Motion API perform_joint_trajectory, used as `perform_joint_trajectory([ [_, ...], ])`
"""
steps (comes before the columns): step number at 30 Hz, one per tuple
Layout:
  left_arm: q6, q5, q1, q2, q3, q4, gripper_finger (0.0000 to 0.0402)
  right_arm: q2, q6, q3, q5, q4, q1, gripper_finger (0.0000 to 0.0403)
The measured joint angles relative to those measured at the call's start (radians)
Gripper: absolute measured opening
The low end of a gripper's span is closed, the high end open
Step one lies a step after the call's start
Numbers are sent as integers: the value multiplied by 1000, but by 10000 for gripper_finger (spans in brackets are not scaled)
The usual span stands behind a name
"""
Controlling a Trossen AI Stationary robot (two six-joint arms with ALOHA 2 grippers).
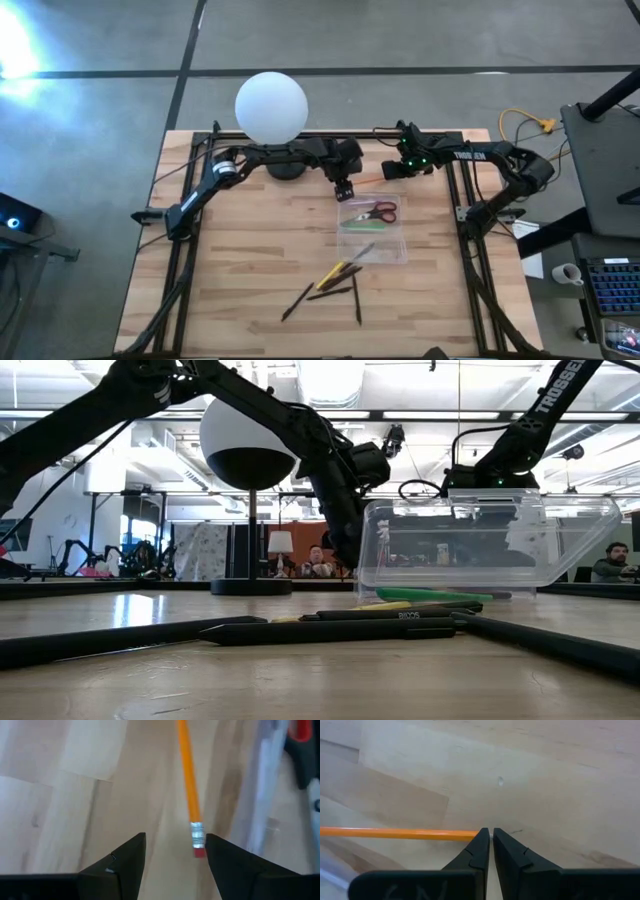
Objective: Pick & place school supplies into a supply box
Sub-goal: Put the orange pencil into the supply box
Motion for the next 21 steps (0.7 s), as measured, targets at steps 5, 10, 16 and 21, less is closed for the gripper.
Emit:
perform_joint_trajectory([
  [5,0,-2,5,0,3,17,167,0,-3,0,0,0,0,18],
  [10,0,-2,5,0,3,26,124,0,-7,0,0,0,0,18],
  [16,11,-2,5,0,-2,34,79,0,-7,0,-1,1,0,18],
  [21,19,-4,5,1,-3,39,53,0,-7,0,-5,1,0,18],
])
